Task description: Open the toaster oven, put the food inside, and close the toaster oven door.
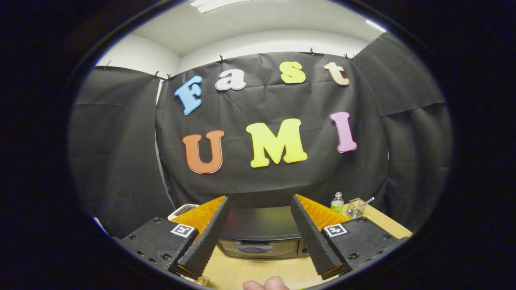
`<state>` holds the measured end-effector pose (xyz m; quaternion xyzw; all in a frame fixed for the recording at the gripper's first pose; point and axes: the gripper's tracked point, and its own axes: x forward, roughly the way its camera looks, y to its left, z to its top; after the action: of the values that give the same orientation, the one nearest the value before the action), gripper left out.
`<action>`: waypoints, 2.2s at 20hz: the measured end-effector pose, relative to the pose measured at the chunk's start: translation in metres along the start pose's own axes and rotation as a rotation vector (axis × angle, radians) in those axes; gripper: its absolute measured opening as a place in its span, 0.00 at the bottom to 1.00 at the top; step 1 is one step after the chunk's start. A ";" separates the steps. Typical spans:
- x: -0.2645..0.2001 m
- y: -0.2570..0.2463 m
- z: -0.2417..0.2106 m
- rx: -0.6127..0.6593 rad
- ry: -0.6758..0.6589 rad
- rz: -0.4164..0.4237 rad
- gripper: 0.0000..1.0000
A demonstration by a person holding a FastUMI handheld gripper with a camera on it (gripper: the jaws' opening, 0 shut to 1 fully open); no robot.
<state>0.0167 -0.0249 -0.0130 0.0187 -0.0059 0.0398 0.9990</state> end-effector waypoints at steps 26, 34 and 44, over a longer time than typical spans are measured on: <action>0.118 -0.004 -0.217 -0.042 0.424 -0.104 1.00; 0.119 0.000 -0.233 0.091 0.456 -0.077 1.00; 0.064 0.003 -0.251 0.033 0.501 -0.086 1.00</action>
<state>0.0828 -0.0072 -0.2627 0.0246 0.2431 0.0005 0.9697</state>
